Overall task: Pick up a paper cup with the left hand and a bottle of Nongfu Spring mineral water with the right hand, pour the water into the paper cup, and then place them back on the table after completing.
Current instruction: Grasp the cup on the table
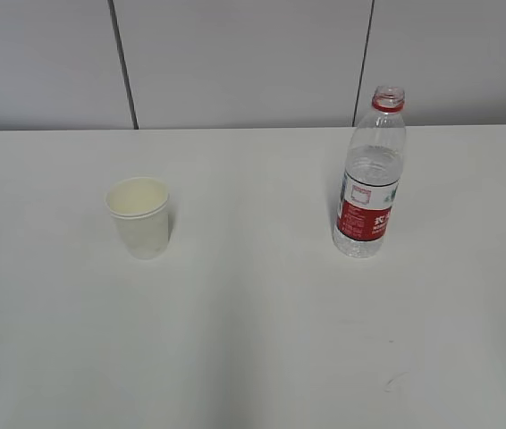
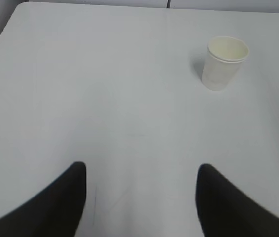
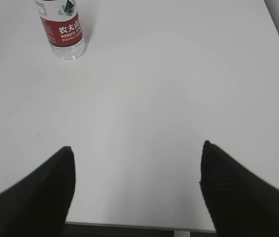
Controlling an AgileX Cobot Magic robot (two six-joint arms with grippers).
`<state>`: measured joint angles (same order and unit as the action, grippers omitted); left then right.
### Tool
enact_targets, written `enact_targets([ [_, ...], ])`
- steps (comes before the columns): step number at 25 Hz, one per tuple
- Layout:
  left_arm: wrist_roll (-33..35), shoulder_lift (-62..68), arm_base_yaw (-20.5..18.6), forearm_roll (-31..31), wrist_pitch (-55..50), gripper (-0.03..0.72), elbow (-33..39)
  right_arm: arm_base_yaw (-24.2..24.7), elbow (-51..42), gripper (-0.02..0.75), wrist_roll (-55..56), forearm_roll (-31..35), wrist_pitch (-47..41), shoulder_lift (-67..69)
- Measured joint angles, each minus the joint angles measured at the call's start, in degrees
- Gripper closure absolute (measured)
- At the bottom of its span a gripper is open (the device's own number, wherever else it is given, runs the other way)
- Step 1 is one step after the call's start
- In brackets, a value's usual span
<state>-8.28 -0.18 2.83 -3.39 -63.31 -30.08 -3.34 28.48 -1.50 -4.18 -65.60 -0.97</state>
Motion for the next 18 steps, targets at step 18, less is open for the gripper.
enact_targets([
  [18,0.00,0.00,0.00,0.00,0.00,0.251,0.00,0.00,1.83,0.152,0.23,0.61,4.93,9.65],
])
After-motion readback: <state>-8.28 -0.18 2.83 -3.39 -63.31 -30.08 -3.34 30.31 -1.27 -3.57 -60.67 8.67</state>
